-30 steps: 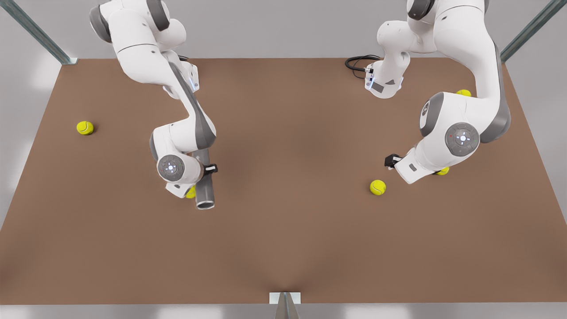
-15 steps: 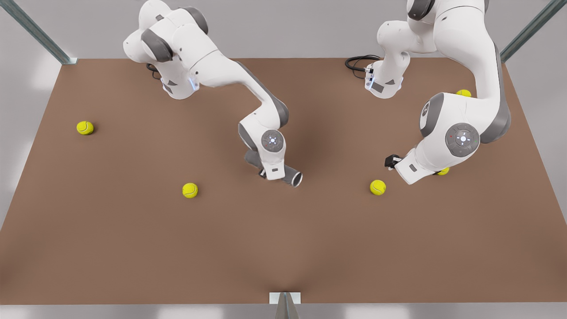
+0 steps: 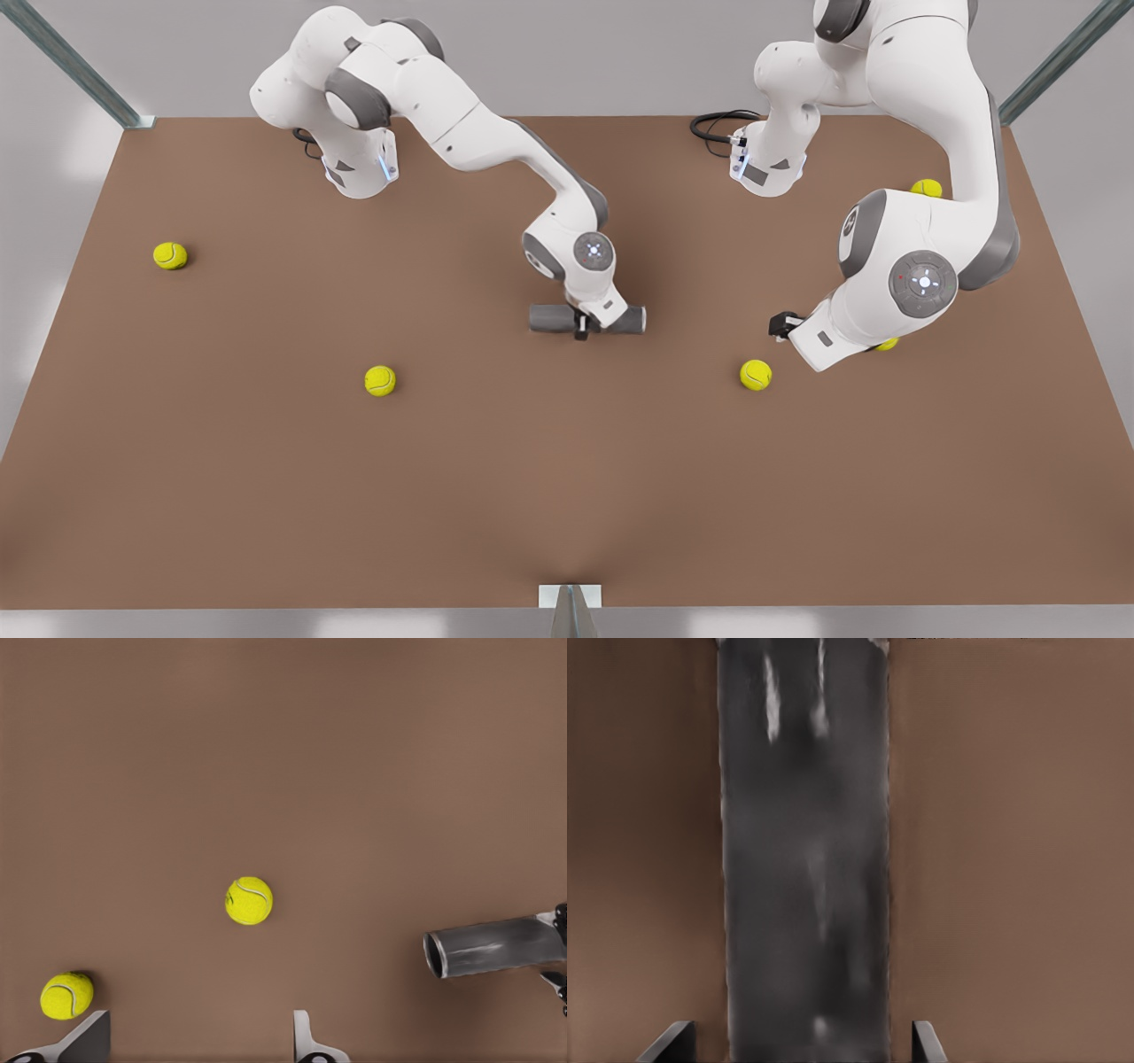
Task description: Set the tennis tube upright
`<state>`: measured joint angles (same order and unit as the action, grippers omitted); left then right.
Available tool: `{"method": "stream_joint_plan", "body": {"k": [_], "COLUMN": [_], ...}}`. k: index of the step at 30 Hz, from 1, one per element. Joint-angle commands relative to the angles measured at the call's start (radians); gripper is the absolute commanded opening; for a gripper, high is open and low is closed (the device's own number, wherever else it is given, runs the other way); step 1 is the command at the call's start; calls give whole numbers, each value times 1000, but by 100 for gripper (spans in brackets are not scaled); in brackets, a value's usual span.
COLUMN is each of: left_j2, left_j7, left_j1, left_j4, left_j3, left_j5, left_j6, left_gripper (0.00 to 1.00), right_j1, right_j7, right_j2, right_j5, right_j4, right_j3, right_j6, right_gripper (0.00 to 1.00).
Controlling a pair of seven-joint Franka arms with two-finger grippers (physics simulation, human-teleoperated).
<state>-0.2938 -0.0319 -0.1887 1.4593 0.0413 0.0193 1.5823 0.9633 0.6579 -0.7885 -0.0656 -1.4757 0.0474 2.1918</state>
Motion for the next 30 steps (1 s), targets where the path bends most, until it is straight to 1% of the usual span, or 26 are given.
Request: {"method": "stream_joint_plan", "body": {"k": [1, 3, 5, 8, 9, 11, 12, 13, 14, 15, 16, 17, 18, 19, 20, 21, 22, 23, 24, 25, 27, 28, 29, 30], "left_j2": [1, 1, -1, -1, -1, -1, -1, -5, -30, -31, -34, -51, -90, -137, -157, -143, -140, -137, -142, -137, -27, 22, 45, 65], "left_j7": [1, 0, 1, 1, 1, 0, 0, 0, -3, 0, 15, 59, 141, 280, 440, 547, 699, 730, 779, 842, 871, 917, 946, 972], "left_j1": [0, 0, 0, 0, 0, -1, 0, 3, 5, 8, 77, 135, 175, 236, 250, 249, 246, 239, 206, 207, 128, 106, 104, 103], "left_j4": [0, 0, 0, 0, 0, 0, 0, 0, -2, -2, -4, -4, -2, 13, 142, 278, 366, 420, 424, 444, 602, 717, 777, 845], "left_j3": [0, 0, 0, 0, 0, 0, 0, 0, -1, -4, -4, -4, -4, -9, -152, -198, -163, -110, -106, -106, -97, -46, -27, -17], "left_j5": [1, 1, 1, 1, 1, 1, 1, 1, -51, -68, -87, -133, -191, -258, -439, -534, -674, -708, -760, -763, -814, -900, -946, -1041], "left_j6": [4, 4, 4, 4, 4, 2, 2, 1, -8, -38, -41, -96, -168, -226, -206, -142, -61, 18, 28, 71, 298, 433, 505, 555], "left_gripper": [100, 100, 100, 100, 100, 100, 100, 100, 100, 100, 100, 100, 100, 100, 100, 100, 100, 100, 100, 100, 100, 100, 100, 100], "right_j1": [5, 5, -6, -28, -48, -81, -162, -331, -465, -583, -635, -672, -676, -683, -683, -686, -753, -756, -790, -792, -805, -805, -804, -804], "right_j7": [227, 229, 233, 244, 250, 243, 159, -117, -170, -248, -394, -529, -540, -553, -693, -843, -837, -819, -785, -756, -751, -751, -751, -751], "right_j2": [-2, 6, 23, 89, 118, 205, 300, 405, 442, 465, 471, 488, 488, 486, 486, 486, 468, 465, 463, 463, 440, 440, 440, 442], "right_j5": [-2, -5, -54, -80, -82, -157, -221, -214, -181, -82, -6, 1, 29, 61, 79, 81, 70, 89, 95, 98, 93, 92, 92, 92], "right_j4": [1, 5, 6, 5, 6, 9, 9, 11, 28, 89, 147, 167, 204, 230, 235, 239, 317, 319, 322, 322, 314, 317, 317, 317], "right_j3": [0, 0, -1, -1, -1, -1, 3, 17, 19, 19, 19, 20, 74, 78, 78, 80, 81, 88, 85, 86, 86, 86, 85, 85], "right_j6": [20, 20, 13, 3, -24, -124, -286, -571, -730, -839, -905, -919, -920, -954, -989, -1009, -985, -975, -952, -945, -948, -948, -948, -949], "right_gripper": [100, 100, 100, 100, 100, 100, 100, 100, 100, 100, 100, 100, 100, 100, 100, 100, 100, 100, 100, 100, 100, 100, 100, 100]}}
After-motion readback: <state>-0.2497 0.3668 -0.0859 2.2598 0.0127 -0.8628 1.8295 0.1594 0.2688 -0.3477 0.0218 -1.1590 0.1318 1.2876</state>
